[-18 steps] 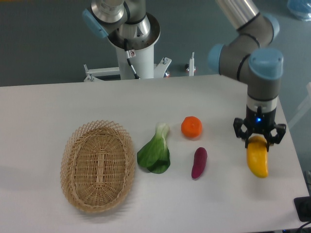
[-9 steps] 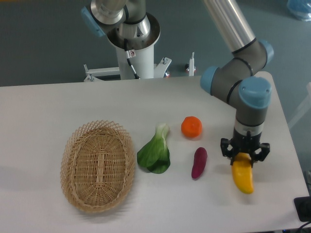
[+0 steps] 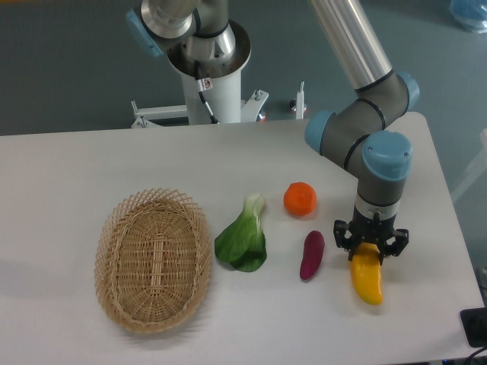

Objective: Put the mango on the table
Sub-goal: 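Open the gripper to release the mango and lift slightly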

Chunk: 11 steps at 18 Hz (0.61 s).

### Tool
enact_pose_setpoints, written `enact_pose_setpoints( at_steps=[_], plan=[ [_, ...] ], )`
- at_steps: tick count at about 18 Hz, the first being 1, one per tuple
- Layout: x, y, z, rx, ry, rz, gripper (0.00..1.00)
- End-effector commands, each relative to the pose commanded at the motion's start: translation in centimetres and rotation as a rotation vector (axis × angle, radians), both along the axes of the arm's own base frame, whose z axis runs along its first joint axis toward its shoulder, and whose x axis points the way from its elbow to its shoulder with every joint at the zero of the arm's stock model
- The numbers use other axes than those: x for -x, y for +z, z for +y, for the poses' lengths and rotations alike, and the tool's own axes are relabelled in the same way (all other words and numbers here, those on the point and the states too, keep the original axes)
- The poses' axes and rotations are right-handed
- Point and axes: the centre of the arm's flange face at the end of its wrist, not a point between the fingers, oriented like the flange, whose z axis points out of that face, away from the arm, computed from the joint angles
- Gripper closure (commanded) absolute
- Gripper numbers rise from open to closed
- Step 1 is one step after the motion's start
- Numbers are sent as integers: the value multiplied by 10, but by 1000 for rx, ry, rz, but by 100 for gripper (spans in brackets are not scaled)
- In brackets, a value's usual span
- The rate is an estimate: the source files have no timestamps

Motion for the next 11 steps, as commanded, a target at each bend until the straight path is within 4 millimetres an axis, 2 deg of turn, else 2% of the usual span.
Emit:
enact_pose_setpoints(
  at_steps=[1,11],
  plan=[
    [1,1,0,-1,0,3,0],
    [8,23,-1,-15,2,37,0]
  ],
)
